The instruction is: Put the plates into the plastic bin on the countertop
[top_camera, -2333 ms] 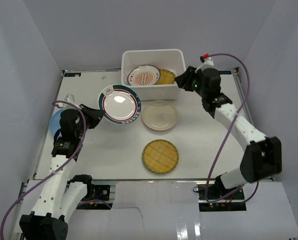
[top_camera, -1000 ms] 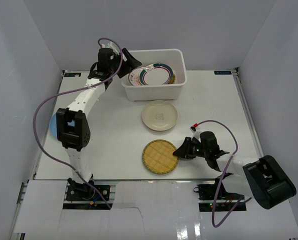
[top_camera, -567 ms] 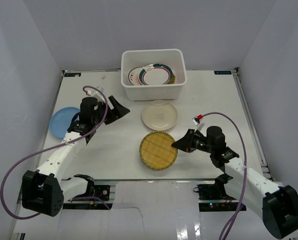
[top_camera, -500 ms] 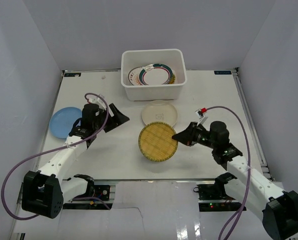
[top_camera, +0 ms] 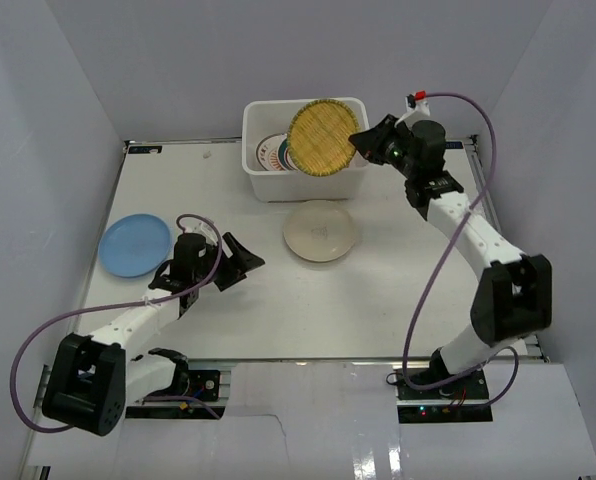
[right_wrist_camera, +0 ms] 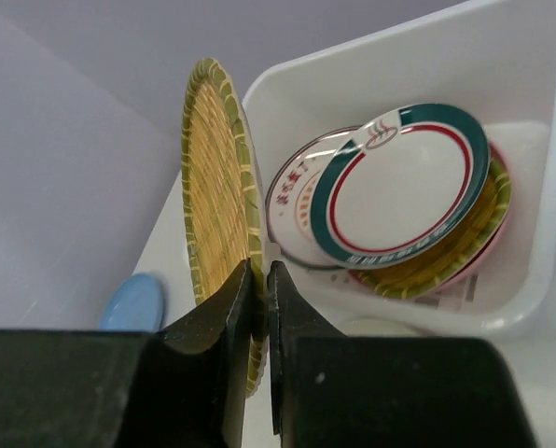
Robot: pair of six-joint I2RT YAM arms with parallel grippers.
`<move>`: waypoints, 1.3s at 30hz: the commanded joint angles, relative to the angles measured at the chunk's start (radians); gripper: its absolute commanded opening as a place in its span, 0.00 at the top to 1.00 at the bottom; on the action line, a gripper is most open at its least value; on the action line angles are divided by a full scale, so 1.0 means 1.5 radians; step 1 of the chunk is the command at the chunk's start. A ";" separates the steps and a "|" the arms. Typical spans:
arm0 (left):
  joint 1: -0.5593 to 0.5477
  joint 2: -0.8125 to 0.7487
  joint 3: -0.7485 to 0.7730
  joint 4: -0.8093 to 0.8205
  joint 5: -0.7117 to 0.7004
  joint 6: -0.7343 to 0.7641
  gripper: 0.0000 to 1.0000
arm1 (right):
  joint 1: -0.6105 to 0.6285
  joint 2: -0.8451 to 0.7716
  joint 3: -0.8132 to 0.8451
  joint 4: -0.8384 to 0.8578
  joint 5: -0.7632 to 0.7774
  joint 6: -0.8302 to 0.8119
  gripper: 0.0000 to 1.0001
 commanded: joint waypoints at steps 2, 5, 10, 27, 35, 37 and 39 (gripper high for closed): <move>-0.027 0.070 0.022 0.095 -0.009 -0.031 0.14 | -0.001 0.181 0.196 0.016 0.065 -0.009 0.92; -0.036 0.131 0.050 0.124 -0.015 -0.034 0.14 | 0.000 0.287 0.311 -0.013 0.078 0.001 0.92; -0.048 0.223 0.095 0.164 -0.041 -0.038 0.14 | 0.006 0.367 0.409 -0.094 0.067 -0.011 0.44; -0.119 0.512 0.311 0.161 -0.128 -0.027 0.48 | 0.035 -0.111 -0.184 0.073 0.027 -0.075 0.32; -0.132 0.475 0.310 0.103 -0.152 0.008 1.00 | 0.062 -0.316 -0.383 0.026 0.037 -0.084 0.32; -0.136 0.432 0.287 0.089 -0.135 0.012 1.00 | 0.062 -0.383 -0.426 -0.014 0.067 -0.100 0.32; -0.138 0.347 0.256 0.073 -0.111 0.013 1.00 | 0.063 -0.435 -0.469 -0.059 0.135 -0.113 0.32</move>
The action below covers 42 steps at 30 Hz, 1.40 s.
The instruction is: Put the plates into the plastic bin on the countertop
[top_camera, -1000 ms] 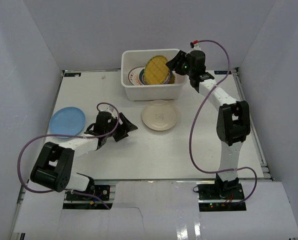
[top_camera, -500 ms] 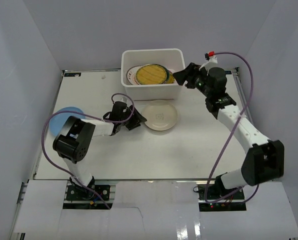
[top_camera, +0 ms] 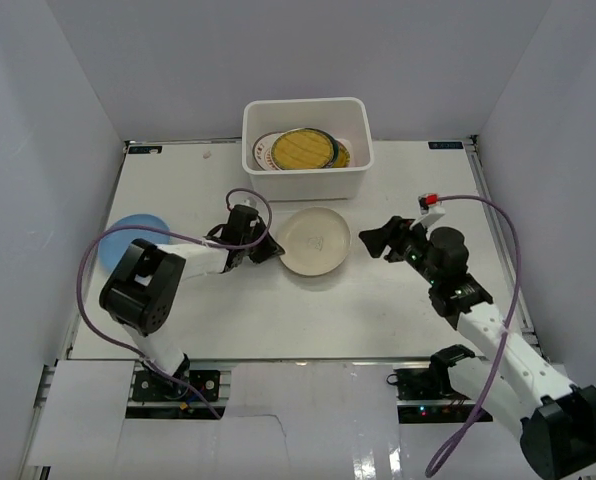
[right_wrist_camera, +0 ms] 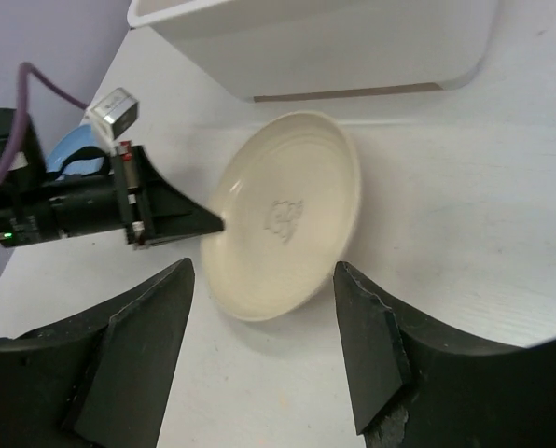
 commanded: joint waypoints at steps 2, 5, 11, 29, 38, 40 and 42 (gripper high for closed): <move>-0.008 -0.187 -0.033 -0.052 0.041 0.020 1.00 | 0.004 -0.168 -0.076 -0.085 0.132 -0.034 0.33; -0.008 -0.282 0.014 -0.129 0.029 0.035 1.00 | 0.004 -0.291 -0.161 -0.137 0.170 -0.012 0.39; -0.001 -0.202 0.263 -0.232 -0.023 0.092 1.00 | 0.004 -0.351 -0.275 -0.153 0.026 0.064 0.86; 0.074 0.203 0.848 -0.371 -0.066 0.164 0.23 | 0.045 -0.213 -0.211 -0.058 -0.066 0.025 0.67; 0.075 -0.228 0.438 -0.249 0.012 0.216 0.16 | 0.259 0.068 -0.106 0.134 0.054 0.064 0.46; 0.074 -0.363 0.313 -0.239 0.021 0.235 0.14 | 0.317 0.177 -0.033 0.170 0.080 0.067 0.44; 0.073 -0.449 0.246 -0.252 0.025 0.249 0.12 | 0.352 0.293 0.026 0.191 0.094 0.070 0.42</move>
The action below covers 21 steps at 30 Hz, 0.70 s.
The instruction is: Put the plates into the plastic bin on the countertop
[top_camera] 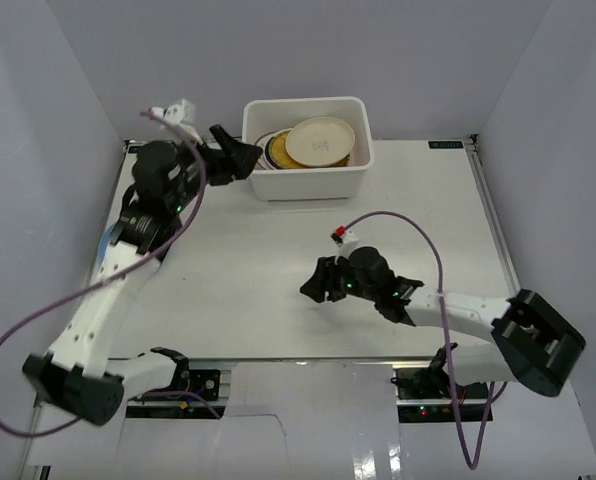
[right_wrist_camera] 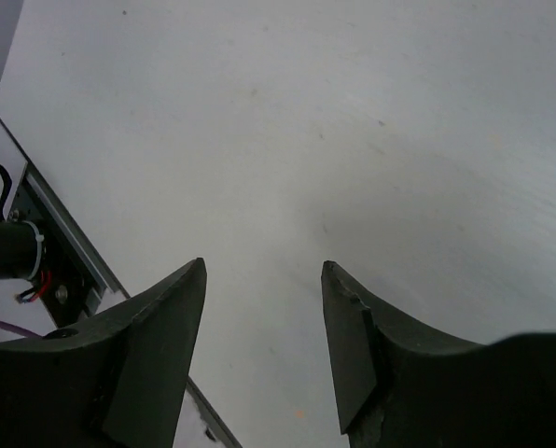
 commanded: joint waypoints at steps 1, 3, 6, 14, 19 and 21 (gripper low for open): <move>-0.002 -0.149 -0.149 0.004 0.033 0.038 0.09 | 0.073 0.131 0.114 0.118 0.052 0.011 0.40; -0.003 -0.264 -0.188 -0.030 0.022 0.040 0.02 | 0.095 0.248 0.224 0.121 0.045 0.016 0.37; -0.003 -0.380 -0.226 -0.087 0.003 0.034 0.02 | 0.125 0.395 0.383 0.112 0.030 0.029 0.29; -0.005 -0.504 -0.237 -0.178 -0.032 0.018 0.02 | 0.161 0.754 0.856 -0.075 0.099 0.043 0.09; -0.044 -0.531 -0.273 -0.182 -0.033 0.004 0.02 | 0.164 0.934 1.207 -0.186 0.128 0.050 0.03; -0.052 -0.539 -0.283 -0.182 -0.031 -0.003 0.02 | 0.164 0.984 1.246 -0.168 0.150 0.074 0.02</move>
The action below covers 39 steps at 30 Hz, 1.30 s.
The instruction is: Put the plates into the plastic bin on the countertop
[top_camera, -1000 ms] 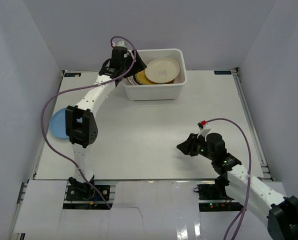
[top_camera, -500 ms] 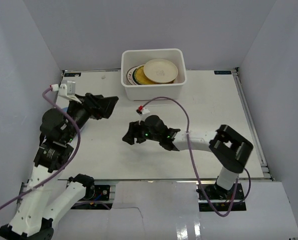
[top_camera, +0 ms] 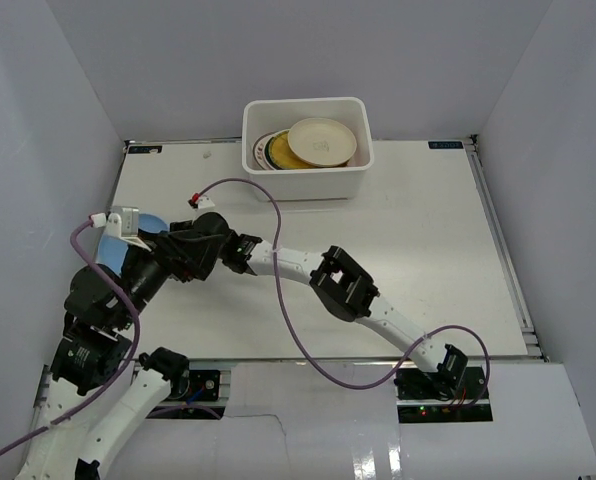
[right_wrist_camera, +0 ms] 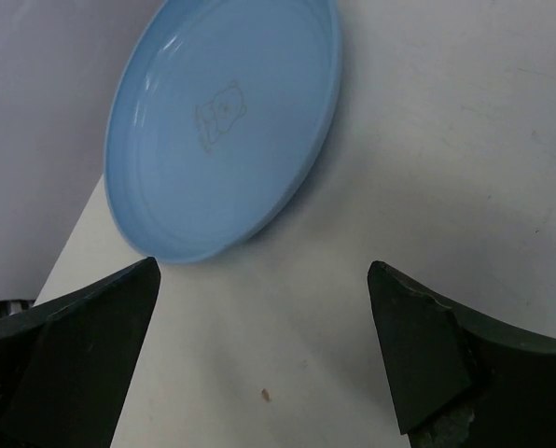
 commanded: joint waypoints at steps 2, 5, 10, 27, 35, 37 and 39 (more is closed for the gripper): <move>-0.024 -0.019 -0.029 -0.023 0.004 -0.023 0.02 | 0.000 0.056 0.083 -0.020 0.069 0.070 0.03; -0.028 -0.036 -0.040 -0.019 0.004 -0.034 0.02 | 0.001 0.101 0.121 0.003 0.078 0.125 0.08; -0.030 -0.052 -0.050 -0.017 -0.024 -0.033 0.02 | 0.011 0.153 0.163 0.039 0.113 0.180 0.31; -0.031 -0.012 -0.100 -0.034 -0.184 -0.052 0.03 | 0.019 0.105 0.078 0.074 0.157 0.126 0.84; -0.030 0.026 -0.058 -0.029 -0.220 -0.028 0.04 | 0.018 -0.177 -0.335 0.269 0.190 0.013 0.92; -0.030 0.030 -0.046 -0.017 -0.231 -0.016 0.04 | 0.014 -0.278 -0.438 0.319 0.199 -0.011 0.92; -0.030 0.037 -0.032 -0.006 -0.236 -0.009 0.04 | 0.005 -0.342 -0.580 0.376 0.203 -0.028 0.92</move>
